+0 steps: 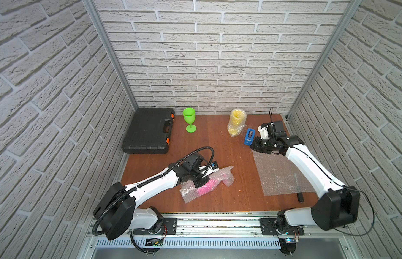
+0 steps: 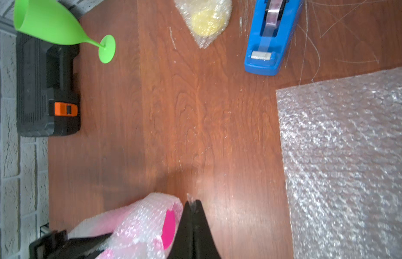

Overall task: Wrap wine glasses in bubble wrap
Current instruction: Tear off the tape using the Tape Cutter, then stick the tape on the bubble wrap.

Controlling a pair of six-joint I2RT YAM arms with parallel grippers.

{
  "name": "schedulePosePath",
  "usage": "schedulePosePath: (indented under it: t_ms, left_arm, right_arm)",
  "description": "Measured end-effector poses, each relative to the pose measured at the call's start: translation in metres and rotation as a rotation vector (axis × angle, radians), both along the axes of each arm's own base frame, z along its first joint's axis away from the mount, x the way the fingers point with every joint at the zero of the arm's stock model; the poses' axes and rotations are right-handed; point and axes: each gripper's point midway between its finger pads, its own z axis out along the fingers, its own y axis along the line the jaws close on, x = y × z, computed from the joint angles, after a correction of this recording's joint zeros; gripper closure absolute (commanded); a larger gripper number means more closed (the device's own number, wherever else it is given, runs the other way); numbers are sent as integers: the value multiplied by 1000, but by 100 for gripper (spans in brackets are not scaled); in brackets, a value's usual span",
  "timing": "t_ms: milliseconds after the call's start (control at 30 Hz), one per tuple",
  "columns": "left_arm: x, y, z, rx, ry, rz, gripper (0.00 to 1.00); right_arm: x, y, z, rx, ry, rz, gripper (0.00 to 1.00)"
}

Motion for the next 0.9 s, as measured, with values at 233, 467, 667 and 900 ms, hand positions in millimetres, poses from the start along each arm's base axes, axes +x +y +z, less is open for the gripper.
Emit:
schedulePosePath:
  t_ms: [233, 467, 667, 900]
  left_arm:
    - [0, 1, 1, -8, -7, 8, 91]
    - [-1, 1, 1, -10, -8, 5, 91]
    - [-1, 0, 1, -14, -7, 3, 91]
    - [-7, 0, 3, -54, -16, -10, 92]
  right_arm:
    - [-76, 32, 21, 24, 24, 104, 97]
    - [-138, 56, 24, 49, 103, 194, 97]
    - [-160, 91, 7, 62, 171, 273, 97]
    - [-134, 142, -35, 29, 170, 248, 97]
